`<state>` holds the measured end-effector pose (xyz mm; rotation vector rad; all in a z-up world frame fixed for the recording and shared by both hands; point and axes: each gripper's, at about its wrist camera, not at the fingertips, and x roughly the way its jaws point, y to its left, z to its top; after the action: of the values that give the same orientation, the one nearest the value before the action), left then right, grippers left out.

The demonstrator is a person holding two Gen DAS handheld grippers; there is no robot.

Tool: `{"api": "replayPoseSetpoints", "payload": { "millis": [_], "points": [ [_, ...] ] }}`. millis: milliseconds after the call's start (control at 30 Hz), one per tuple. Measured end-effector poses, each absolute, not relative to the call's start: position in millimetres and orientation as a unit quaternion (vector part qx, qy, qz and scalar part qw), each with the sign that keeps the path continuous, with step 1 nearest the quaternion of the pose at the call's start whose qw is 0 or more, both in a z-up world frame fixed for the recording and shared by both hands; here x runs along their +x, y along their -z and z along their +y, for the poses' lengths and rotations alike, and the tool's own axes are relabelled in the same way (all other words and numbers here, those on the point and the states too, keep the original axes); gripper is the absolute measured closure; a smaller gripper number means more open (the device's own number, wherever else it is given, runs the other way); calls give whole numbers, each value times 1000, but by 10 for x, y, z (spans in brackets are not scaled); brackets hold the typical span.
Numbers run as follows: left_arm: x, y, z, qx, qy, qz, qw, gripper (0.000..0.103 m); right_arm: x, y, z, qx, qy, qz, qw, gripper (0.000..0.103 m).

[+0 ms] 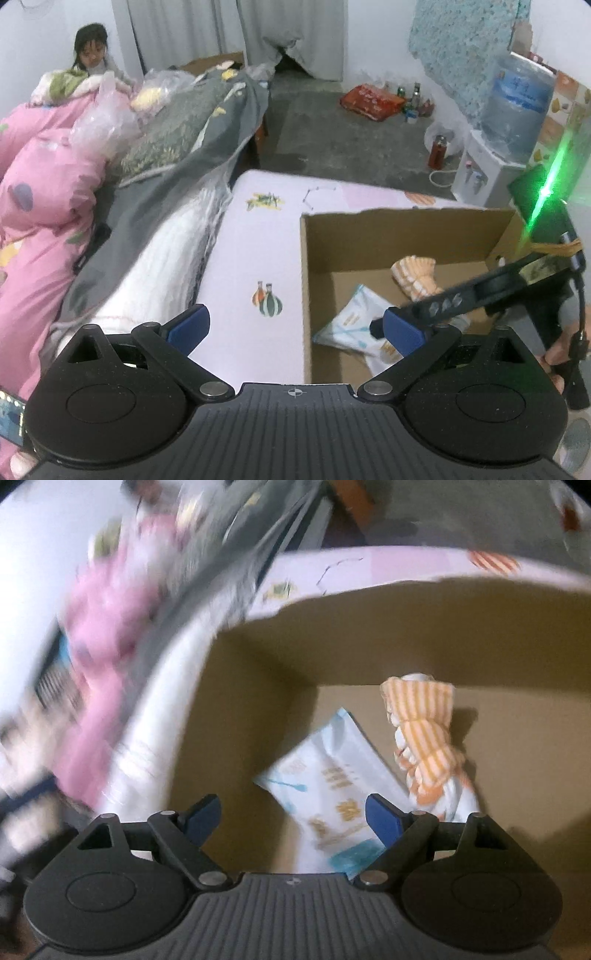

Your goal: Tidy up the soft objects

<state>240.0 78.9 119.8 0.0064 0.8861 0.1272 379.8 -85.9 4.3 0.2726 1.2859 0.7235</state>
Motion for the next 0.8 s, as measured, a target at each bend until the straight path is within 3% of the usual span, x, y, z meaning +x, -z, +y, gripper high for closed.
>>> {"api": "replayPoseSetpoints", "payload": {
  "millis": [200,333,400,433,533,633,800],
  "points": [
    [2458,-1021,911,-7,-58,447,893,2,3644,-12,-327,-72,-362,582,725,23],
    [2501,-957,994,-24,-59,454,889,2,3567,129,-58,-169,-356,580,713,34],
    [2508,-944,1027,-26,-59,455,888,2,3552,249,29,-212,-340,580,710,33],
    [2511,-940,1044,-26,-60,454,889,2,3540,279,57,-228,-333,575,711,43],
    [2518,-928,1077,-29,-61,454,888,2,3513,198,57,-236,-342,554,721,61],
    [2528,-919,1130,-39,-62,454,888,2,3612,177,-53,-201,-335,562,729,70],
    [2526,-900,1184,-49,-62,455,887,2,3854,106,-440,-52,-335,582,739,75]
  ]
}}
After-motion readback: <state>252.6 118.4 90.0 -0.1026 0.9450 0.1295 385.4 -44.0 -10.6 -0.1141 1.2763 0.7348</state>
